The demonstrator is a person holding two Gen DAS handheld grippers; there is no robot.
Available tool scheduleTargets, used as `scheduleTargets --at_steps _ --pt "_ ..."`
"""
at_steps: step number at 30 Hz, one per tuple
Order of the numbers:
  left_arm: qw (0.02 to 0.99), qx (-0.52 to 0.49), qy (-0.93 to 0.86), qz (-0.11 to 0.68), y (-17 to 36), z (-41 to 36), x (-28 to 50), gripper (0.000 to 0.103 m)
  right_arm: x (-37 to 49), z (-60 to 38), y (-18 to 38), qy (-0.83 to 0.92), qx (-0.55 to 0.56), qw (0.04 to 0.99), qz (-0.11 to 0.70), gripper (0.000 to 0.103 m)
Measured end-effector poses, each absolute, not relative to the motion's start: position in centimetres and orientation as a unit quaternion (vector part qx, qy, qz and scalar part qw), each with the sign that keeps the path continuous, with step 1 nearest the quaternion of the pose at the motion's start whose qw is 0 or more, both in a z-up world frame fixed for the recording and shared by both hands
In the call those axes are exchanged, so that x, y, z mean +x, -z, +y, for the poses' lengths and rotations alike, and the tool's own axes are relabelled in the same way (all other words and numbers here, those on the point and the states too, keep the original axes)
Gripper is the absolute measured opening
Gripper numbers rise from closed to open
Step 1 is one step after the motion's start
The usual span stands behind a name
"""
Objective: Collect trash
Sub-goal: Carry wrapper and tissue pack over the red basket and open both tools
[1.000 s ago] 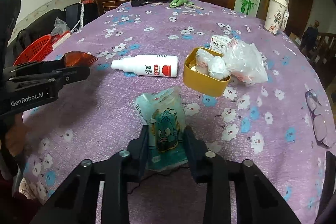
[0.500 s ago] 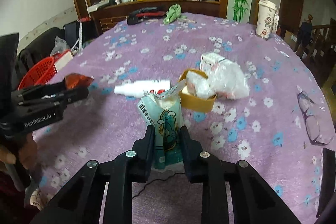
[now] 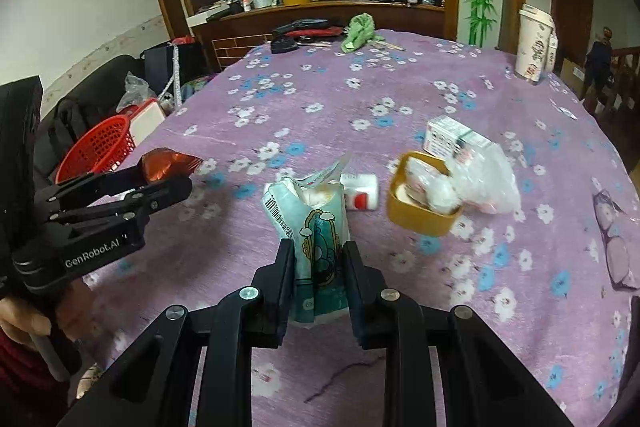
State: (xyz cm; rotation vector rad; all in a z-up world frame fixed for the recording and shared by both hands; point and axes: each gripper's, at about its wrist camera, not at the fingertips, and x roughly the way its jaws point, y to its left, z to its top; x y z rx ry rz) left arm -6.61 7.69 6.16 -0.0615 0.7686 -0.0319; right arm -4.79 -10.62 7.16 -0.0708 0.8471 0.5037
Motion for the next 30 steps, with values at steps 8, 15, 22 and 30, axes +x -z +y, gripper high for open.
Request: scheduleTargets --at_steps 8,15,22,30 --pt "0.932 -0.047 -0.019 0.358 -7.3 11.1 -7.5 0.054 -4.1 -7.0 -8.1 -0.279 -0.036 0.869 0.408 0.026" --pt "0.936 -0.050 -0.077 0.340 -8.0 15.1 -8.7 0.054 -3.4 -2.2 -8.5 -0.321 -0.046 0.851 0.413 0.026" --pt "0.934 -0.065 -0.117 0.330 -8.5 19.7 -9.6 0.054 -2.7 2.9 -8.7 -0.358 -0.055 0.831 0.422 0.026" --pt "0.928 -0.083 -0.166 0.322 -8.7 25.4 -10.6 0.054 -2.1 9.2 -9.3 -0.398 -0.071 0.812 0.422 0.027"
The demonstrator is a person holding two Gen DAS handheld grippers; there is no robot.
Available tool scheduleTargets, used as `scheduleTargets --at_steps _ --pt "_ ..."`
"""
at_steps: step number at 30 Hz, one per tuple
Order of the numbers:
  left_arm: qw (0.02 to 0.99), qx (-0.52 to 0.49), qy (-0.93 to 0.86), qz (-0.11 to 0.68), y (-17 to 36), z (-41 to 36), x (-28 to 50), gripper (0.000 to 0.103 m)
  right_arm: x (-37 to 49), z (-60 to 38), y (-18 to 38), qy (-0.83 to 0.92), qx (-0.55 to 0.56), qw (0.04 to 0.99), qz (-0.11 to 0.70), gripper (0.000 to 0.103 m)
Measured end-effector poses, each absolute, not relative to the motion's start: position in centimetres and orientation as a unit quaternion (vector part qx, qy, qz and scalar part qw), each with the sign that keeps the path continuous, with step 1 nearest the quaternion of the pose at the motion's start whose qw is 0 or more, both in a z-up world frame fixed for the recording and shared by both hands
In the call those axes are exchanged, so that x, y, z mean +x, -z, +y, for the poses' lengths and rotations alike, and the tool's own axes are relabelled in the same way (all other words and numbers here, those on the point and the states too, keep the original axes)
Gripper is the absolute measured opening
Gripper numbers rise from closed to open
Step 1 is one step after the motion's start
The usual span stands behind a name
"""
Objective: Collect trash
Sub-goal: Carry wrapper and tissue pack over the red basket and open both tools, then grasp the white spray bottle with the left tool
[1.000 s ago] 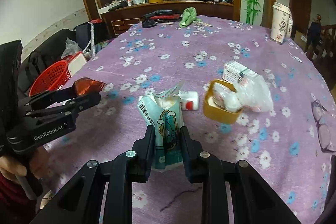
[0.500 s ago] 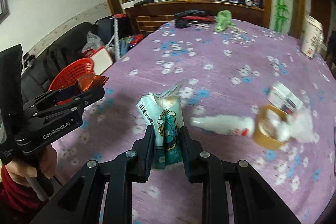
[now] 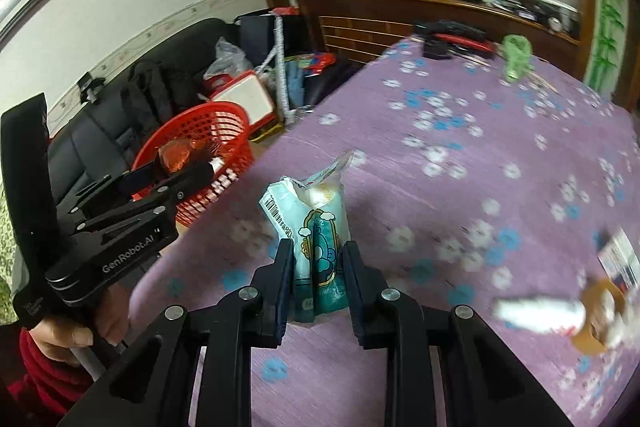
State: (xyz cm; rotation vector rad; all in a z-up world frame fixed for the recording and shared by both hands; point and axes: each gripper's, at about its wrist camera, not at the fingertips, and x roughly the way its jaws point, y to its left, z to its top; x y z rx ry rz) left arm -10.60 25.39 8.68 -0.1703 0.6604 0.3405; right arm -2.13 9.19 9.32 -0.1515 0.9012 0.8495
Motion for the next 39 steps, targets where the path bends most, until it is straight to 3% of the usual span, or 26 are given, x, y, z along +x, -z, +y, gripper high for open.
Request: scheduleTargets --at_steps 19,21,24,28,34,39 --pt "0.901 -0.125 -0.260 0.324 -7.3 36.8 -11.2 0.054 0.3 23.6 -9.9 -0.475 -0.057 0.758 0.444 0.030" --pt "0.897 -0.128 -0.269 0.326 -7.2 37.7 -11.1 0.056 0.6 25.0 -9.9 -0.480 -0.049 0.754 0.445 0.042" --pt "0.891 -0.150 -0.284 0.322 -6.8 39.2 -11.1 0.064 1.6 26.8 -9.3 -0.482 -0.030 0.750 0.451 0.051" --pt "0.885 -0.175 -0.296 0.314 -6.4 40.0 -11.8 0.075 2.2 25.3 -8.7 -0.479 -0.008 0.751 0.456 0.051" --pt "0.899 -0.143 -0.279 0.305 -7.1 36.4 -11.9 0.077 0.9 19.0 -8.6 -0.451 -0.015 0.782 0.429 0.056" --pt "0.927 -0.097 -0.206 0.298 -7.8 29.2 -9.9 0.081 -0.3 12.2 -8.5 -0.428 -0.003 0.804 0.412 0.056"
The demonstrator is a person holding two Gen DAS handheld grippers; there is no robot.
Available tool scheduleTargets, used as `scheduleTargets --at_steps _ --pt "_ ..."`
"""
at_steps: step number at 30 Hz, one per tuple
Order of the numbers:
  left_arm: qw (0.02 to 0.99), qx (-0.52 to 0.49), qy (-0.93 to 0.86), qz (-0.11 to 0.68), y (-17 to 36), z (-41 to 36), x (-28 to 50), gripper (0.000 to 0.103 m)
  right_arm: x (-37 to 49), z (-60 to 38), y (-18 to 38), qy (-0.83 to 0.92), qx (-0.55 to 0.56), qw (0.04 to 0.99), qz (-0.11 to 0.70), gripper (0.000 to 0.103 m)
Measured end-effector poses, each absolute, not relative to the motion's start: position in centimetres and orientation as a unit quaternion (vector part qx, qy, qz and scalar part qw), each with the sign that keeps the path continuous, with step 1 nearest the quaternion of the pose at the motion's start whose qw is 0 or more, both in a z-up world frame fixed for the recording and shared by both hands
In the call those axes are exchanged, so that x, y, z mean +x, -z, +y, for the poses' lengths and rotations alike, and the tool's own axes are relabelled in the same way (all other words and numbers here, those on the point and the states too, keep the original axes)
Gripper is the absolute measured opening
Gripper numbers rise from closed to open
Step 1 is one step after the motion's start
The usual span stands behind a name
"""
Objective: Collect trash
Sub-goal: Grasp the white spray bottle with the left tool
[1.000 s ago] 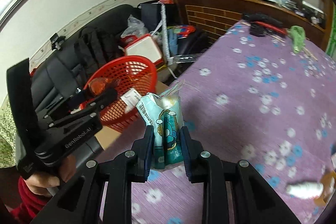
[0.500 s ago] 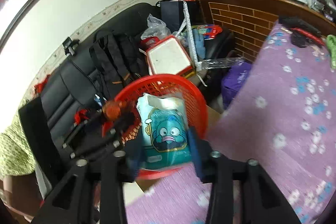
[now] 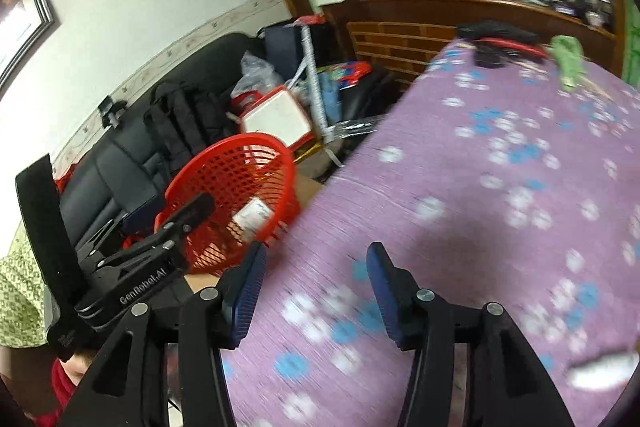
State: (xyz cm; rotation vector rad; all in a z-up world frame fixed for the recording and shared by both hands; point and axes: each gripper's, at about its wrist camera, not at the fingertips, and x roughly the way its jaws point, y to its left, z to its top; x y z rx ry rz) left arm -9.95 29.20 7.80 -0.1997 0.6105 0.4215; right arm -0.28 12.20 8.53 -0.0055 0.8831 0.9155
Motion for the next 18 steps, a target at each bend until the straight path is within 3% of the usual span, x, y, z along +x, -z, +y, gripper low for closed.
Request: scheduleTargets --at_steps 4,18 --pt "0.934 -0.058 -0.119 0.332 -7.3 22.8 -7.4 0.081 -0.3 5.3 -9.0 -0.401 0.041 0.822 0.403 0.057" --pt "0.922 0.129 0.056 0.361 -6.1 1.7 -3.3 0.085 -1.0 -19.2 -7.4 -0.227 0.206 0.868 0.389 0.073"
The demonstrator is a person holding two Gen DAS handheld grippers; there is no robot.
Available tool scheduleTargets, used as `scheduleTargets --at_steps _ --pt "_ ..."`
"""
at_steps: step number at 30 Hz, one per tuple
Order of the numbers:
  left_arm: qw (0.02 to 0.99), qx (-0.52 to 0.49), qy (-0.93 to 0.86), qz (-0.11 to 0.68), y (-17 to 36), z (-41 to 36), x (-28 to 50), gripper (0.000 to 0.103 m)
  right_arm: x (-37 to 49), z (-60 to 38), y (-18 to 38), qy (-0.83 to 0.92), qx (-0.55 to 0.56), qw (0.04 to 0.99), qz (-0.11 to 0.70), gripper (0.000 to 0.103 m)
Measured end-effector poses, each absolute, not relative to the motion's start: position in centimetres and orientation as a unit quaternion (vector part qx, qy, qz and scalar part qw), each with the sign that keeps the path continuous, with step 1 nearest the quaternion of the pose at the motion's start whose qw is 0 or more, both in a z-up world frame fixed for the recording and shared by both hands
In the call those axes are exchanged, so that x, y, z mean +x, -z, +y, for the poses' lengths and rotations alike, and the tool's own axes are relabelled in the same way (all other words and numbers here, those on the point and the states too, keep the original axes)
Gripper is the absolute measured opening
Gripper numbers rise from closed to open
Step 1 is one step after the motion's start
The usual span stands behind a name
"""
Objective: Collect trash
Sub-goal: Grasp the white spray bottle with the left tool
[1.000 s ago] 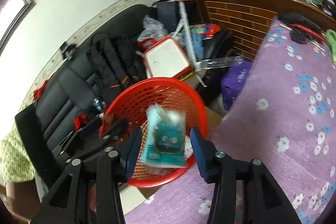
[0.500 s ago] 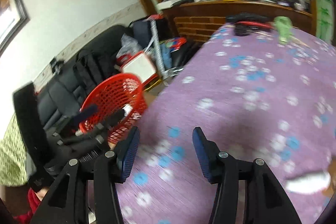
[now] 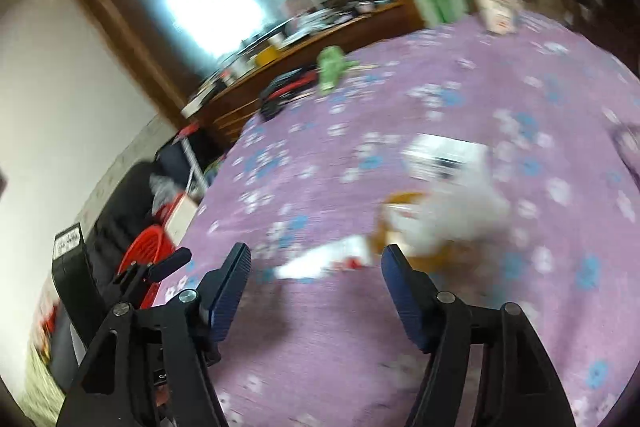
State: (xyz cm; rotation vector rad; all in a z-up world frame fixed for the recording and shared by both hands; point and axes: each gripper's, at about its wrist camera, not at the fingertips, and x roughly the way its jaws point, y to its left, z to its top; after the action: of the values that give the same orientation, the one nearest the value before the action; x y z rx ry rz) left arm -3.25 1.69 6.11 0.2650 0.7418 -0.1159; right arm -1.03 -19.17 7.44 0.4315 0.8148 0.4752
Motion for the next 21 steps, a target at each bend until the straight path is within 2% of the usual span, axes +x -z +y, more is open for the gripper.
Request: scheduleTargets --at_steps 8,18,20,21 --pt "0.899 0.195 0.098 0.380 -4.5 -3.7 -1.0 0.086 -0.4 -25.1 -5.5 -0.176 0.277 0.854 0.405 0.074" --pt "0.892 0.206 0.103 0.390 -1.6 -6.1 1.4 0.085 1.4 -24.5 -4.6 -0.153 0.278 0.849 0.423 0.074" --pt "0.894 0.190 0.104 0.392 -1.4 -5.8 1.8 0.081 2.1 -23.8 -4.8 -0.150 0.266 0.853 0.424 0.075" --pt "0.895 0.182 0.102 0.395 -1.3 -5.6 2.2 0.074 2.5 -23.5 -4.9 -0.145 0.260 0.855 0.426 0.077"
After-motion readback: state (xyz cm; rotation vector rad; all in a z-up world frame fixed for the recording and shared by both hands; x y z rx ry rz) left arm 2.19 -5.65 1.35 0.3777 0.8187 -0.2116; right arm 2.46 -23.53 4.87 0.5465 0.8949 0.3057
